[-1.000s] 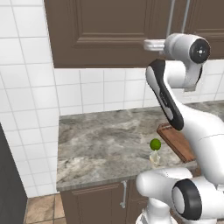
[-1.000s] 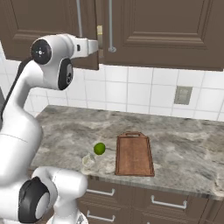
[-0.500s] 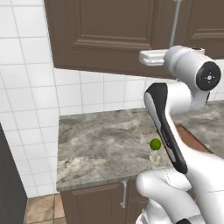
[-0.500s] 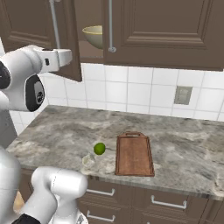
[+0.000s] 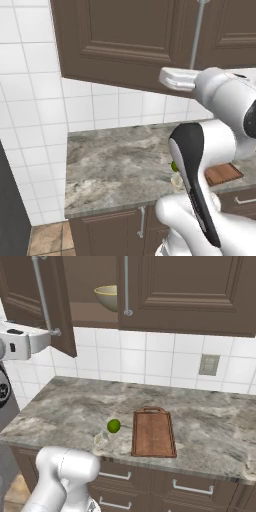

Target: Open the cabinet. Place the bowl and condiment on the counter. Then place the lime and garlic on the cutting board.

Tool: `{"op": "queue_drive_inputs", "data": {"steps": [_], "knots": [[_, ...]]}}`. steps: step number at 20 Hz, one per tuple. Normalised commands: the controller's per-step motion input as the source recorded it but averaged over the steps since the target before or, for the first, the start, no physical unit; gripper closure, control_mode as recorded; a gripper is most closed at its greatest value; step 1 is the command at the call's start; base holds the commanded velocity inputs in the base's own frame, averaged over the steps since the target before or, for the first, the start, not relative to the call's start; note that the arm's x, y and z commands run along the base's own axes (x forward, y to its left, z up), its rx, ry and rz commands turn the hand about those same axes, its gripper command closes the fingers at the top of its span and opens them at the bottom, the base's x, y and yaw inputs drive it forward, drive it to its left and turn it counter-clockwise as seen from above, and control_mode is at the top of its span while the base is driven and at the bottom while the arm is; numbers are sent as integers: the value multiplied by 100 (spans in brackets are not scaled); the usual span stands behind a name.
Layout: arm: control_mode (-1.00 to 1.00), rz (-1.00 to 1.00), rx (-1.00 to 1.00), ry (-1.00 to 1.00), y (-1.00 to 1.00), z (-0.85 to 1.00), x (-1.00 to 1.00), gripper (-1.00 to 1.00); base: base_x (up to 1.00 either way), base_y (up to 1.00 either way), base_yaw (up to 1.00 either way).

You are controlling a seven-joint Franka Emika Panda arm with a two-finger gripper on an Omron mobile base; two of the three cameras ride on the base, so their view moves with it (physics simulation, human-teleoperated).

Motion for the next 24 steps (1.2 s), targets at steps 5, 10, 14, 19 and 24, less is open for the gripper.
{"op": "queue_drive_inputs", "data": {"steps": [5, 10, 14, 19, 24], "knots": [[-100, 0, 46, 6, -39, 44, -100, -100, 0, 0, 0], [-100, 0, 60, 15, -100, 27, -45, -100, 0, 0, 0], [-100, 7, 56, 19, -100, -7, 43, -100, 0, 0, 0], [-100, 15, 45, 23, -82, -49, 100, -100, 0, 0, 0], [-100, 16, 31, 13, -28, -67, 100, -100, 0, 0, 0]]}}
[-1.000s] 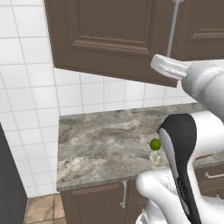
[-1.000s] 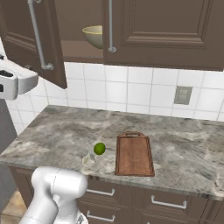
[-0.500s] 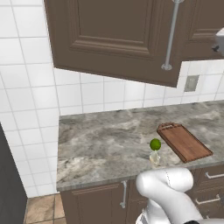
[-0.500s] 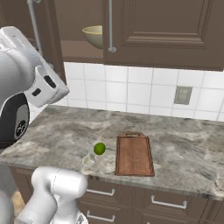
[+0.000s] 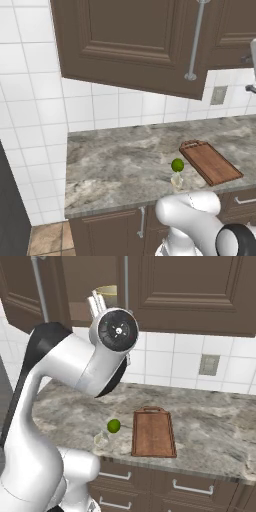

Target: Open the cabinet. Place the bowl and condiment on the counter. Then place the lime and garlic on the cutting board.

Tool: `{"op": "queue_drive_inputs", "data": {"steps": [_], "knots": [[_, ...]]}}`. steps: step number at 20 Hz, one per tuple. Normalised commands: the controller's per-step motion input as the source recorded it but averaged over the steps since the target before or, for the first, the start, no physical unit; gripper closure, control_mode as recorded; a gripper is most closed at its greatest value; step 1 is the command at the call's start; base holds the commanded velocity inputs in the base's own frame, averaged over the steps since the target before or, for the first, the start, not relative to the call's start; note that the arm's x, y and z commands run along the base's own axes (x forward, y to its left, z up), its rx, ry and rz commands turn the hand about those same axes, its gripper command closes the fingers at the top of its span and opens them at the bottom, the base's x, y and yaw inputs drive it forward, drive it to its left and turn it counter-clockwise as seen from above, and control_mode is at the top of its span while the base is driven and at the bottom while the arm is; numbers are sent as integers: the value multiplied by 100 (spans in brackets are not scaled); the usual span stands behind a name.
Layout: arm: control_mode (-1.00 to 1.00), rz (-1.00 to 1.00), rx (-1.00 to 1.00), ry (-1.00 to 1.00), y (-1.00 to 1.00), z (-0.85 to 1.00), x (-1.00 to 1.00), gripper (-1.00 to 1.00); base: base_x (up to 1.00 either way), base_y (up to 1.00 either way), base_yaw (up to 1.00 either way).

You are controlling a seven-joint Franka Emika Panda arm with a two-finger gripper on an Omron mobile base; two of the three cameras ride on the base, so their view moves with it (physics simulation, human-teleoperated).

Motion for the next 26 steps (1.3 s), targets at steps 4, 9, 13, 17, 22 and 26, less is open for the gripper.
{"op": "queue_drive_inputs", "data": {"steps": [4, 9, 13, 17, 22, 26], "knots": [[-100, 20, 13, 6, 58, -20, 100, -100, 0, 0, 0], [-100, 31, 0, 6, 95, 0, 73, -100, 0, 0, 0], [-100, 36, 0, 7, 96, 19, -6, -100, 0, 0, 0], [-100, 40, -7, -7, 100, 32, -91, -100, 0, 0, 0], [-100, 33, -13, -23, 100, 16, -100, -100, 0, 0, 0], [-100, 26, -26, -30, 100, -7, -99, -100, 0, 0, 0]]}}
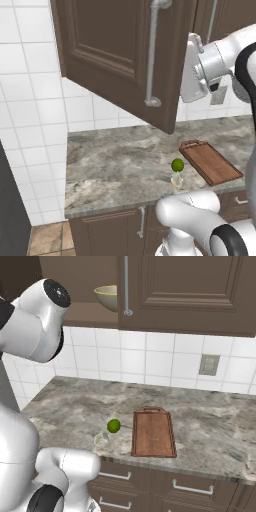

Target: Open the cabinet. Place the bowl and condiment on the counter. Then place the lime and garlic on the cutting board.

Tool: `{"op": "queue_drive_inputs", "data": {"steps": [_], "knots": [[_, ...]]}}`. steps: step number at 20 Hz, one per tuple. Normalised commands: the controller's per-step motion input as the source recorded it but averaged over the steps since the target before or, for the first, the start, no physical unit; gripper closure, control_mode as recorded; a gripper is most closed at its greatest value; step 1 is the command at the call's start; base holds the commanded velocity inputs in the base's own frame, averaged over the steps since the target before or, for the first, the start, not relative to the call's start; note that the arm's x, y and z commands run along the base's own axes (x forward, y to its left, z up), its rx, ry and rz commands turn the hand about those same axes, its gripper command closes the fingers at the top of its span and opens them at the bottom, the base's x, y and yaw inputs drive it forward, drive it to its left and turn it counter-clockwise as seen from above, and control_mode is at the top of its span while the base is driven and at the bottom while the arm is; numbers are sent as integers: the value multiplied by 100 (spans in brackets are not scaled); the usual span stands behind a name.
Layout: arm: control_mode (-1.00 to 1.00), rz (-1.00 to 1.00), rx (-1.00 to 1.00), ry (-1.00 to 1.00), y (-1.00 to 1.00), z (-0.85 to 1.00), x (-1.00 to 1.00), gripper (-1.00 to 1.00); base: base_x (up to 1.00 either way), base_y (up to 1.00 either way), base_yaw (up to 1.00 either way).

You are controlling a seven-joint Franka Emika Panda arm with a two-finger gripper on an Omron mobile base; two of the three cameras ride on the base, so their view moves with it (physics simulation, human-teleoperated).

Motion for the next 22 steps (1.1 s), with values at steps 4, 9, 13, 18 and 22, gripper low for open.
{"op": "queue_drive_inputs", "data": {"steps": [4, 9, 13, 18, 22], "knots": [[-100, 17, -30, -29, 100, -23, -81, -100, 0, 0, 0], [-100, 3, -22, -21, 100, -18, -48, -100, 0, 0, 0], [-100, -4, -15, -19, 76, -4, -2, -100, 0, 0, 0], [-100, -16, -1, -20, -78, 0, 0, -100, 0, 0, 0], [-100, -9, 0, -23, -100, 7, 0, -100, 0, 0, 0]]}}
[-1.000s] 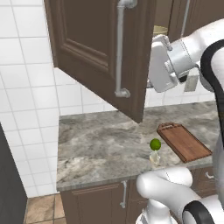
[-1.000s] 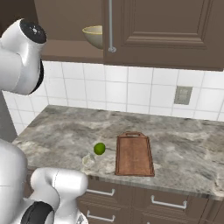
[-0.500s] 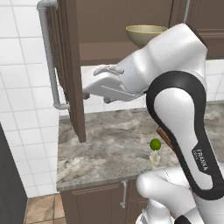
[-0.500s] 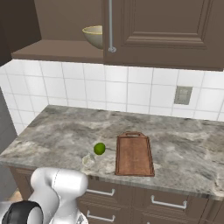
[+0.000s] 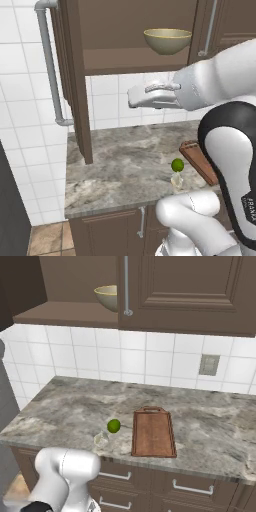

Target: Open the cabinet. Place the bowl and condiment on the counter. Then place the lime and garlic on the cutting board.

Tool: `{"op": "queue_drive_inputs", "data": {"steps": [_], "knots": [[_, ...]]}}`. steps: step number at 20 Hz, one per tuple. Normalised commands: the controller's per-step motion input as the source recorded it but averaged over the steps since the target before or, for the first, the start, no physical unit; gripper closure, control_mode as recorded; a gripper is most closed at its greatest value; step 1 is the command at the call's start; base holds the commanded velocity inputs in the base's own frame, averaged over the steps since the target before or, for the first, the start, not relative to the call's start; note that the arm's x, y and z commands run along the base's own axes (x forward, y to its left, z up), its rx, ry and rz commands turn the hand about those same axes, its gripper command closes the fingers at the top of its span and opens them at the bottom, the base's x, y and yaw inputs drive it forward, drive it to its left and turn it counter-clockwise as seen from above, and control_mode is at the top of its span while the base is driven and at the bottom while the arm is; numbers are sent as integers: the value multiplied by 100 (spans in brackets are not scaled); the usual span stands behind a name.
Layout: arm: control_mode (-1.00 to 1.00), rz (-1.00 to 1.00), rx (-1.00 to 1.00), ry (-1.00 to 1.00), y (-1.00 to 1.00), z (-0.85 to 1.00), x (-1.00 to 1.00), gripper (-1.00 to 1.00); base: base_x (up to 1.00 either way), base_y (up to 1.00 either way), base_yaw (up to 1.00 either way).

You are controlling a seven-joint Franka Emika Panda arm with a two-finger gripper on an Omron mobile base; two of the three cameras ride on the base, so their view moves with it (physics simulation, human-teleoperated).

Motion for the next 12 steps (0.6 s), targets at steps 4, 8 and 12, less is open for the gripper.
{"op": "queue_drive_inputs", "data": {"steps": [4, 8, 12], "knots": [[-100, -1, -7, -32, -100, 30, 4, -100, 0, 0, 0], [-100, -3, -14, -32, -100, 52, 21, -100, 0, 0, 0], [-100, -7, -9, -16, -100, 81, 51, -100, 0, 0, 0]]}}
